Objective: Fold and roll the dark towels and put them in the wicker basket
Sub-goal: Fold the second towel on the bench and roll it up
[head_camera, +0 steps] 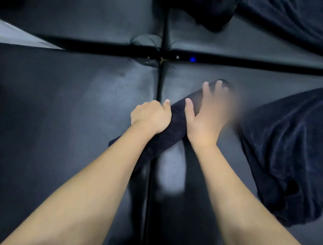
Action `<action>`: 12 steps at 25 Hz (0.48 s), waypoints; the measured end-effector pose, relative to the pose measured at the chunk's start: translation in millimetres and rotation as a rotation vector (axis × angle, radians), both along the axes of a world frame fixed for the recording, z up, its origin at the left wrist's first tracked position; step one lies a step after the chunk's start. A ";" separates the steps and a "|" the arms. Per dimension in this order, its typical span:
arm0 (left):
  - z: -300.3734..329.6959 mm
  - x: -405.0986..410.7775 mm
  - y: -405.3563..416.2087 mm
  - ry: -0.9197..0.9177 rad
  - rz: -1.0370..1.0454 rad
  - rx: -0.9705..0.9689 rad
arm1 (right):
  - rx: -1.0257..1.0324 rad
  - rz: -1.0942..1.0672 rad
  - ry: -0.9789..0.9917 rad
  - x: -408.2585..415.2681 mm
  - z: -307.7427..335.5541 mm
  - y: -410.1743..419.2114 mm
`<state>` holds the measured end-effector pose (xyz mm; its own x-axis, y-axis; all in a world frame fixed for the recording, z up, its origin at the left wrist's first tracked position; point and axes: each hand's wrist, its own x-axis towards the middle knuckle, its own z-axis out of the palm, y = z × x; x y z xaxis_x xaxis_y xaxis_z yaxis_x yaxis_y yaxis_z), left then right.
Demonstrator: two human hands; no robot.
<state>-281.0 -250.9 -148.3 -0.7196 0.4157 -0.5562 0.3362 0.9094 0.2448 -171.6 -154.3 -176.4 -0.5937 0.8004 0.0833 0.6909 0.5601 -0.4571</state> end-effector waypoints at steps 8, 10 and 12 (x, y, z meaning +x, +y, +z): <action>9.8 37.9 -5.0 -0.056 0.054 0.169 | -0.610 -0.357 0.516 11.8 11.4 -45.7; 8.9 40.3 -5.7 -0.067 0.057 0.160 | -0.819 -0.550 0.588 11.5 16.5 -54.3; 9.3 39.7 -6.3 -0.085 0.054 0.147 | -1.031 -0.655 0.599 16.7 21.0 -55.9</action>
